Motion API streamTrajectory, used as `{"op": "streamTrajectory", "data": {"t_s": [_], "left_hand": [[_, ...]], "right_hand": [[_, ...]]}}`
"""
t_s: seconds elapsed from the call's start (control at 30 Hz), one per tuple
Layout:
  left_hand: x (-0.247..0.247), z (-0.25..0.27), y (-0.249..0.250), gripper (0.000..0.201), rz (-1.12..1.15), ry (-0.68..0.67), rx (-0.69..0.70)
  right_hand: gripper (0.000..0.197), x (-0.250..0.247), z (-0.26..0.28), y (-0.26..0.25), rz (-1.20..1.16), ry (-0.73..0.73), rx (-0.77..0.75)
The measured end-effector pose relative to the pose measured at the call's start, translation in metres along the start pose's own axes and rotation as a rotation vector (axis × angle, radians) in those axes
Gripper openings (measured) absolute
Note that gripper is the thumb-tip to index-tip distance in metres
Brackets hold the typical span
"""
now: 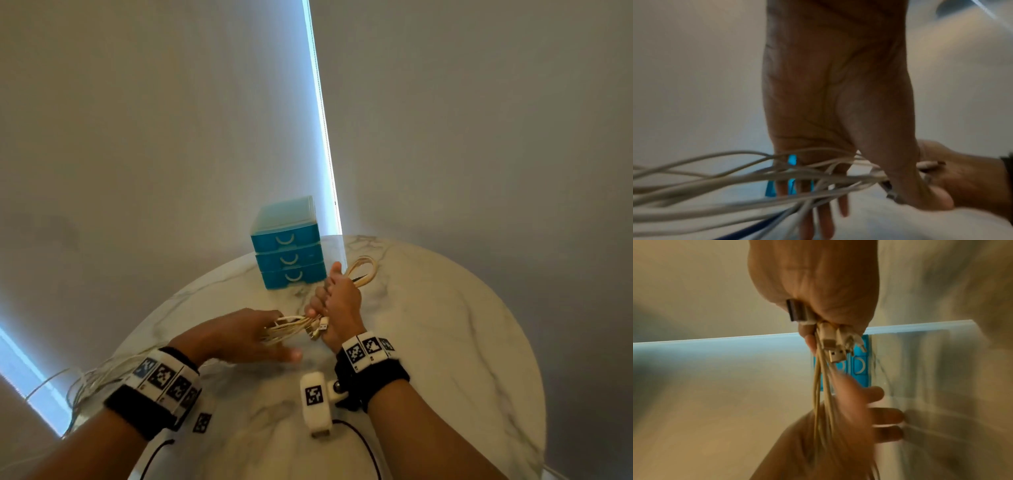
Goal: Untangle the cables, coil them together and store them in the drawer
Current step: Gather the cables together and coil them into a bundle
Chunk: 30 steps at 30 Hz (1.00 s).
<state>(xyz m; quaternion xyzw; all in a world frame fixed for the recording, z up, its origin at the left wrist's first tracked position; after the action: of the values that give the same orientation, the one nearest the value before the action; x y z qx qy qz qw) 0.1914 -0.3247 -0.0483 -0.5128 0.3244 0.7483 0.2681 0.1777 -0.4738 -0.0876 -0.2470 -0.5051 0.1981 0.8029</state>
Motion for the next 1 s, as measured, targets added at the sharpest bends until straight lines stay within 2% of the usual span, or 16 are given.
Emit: {"op": "streamTrajectory", "data": {"t_s": [0.1,0.17,0.27,0.37,0.43,0.53,0.57,0.6,0.63,0.67,0.7,0.77,0.8,0.9,1.0], "left_hand": [[-0.002,0.000,-0.003,0.029,0.041,0.098,0.038],[-0.007,-0.001,0.005,0.016,0.081,0.157,0.110],[-0.016,0.002,0.012,0.021,0.094,0.221,0.204],[-0.018,0.001,0.011,0.023,0.136,0.213,0.167],[-0.014,0.000,0.006,0.025,0.158,0.163,0.113],[-0.001,0.001,-0.005,0.034,-0.007,-0.047,0.077],[0.002,0.002,-0.007,0.043,-0.079,-0.115,0.072],[0.001,0.003,-0.008,0.061,-0.108,-0.147,0.055],[-0.004,0.002,-0.005,0.078,-0.082,-0.125,0.046],[-0.013,0.000,0.003,0.086,-0.015,-0.057,0.054],[-0.023,-0.003,0.015,0.085,0.059,0.043,0.074],[-0.032,-0.013,0.040,0.063,0.130,0.220,0.118],[-0.027,-0.018,0.054,0.054,0.136,0.231,0.136],[0.011,-0.046,0.067,0.037,0.117,0.117,0.120],[0.011,-0.049,0.055,0.051,0.243,0.182,0.076]], "right_hand": [[0.059,-0.010,-0.006,-0.004,-0.035,0.018,-0.031],[0.060,-0.013,-0.006,-0.010,-0.044,0.013,-0.076],[0.064,-0.014,-0.006,-0.022,-0.006,0.009,-0.141],[0.065,-0.014,-0.003,-0.030,0.141,0.018,-0.207],[0.069,-0.014,-0.002,-0.031,0.302,0.042,-0.238],[0.077,-0.012,0.000,-0.038,0.516,0.110,-0.300],[0.074,-0.012,0.001,-0.042,0.564,0.147,-0.326],[0.070,-0.012,0.002,-0.045,0.587,0.168,-0.348],[0.066,-0.010,0.001,-0.047,0.600,0.168,-0.361],[0.066,-0.008,-0.002,-0.047,0.604,0.148,-0.368],[0.067,-0.004,-0.004,-0.045,0.601,0.116,-0.367],[0.066,0.004,-0.007,-0.040,0.565,0.043,-0.347],[0.066,0.005,-0.008,-0.038,0.545,0.031,-0.332],[0.071,-0.002,-0.002,-0.037,0.530,0.066,-0.303],[0.058,-0.013,0.000,-0.031,0.382,0.002,-0.171]]}}
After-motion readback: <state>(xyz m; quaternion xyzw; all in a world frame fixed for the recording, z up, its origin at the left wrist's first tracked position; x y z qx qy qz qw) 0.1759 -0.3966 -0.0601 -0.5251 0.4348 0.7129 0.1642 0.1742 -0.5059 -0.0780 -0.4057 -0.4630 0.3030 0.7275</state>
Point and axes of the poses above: each hand's wrist, its own z-axis away from the middle knuckle, its own x-axis out of the palm, y = z × x, the point moved 10 cm from there along -z, towards the middle knuckle, and after that the axes turned 11 degrees about x, right-handed, at the moved point
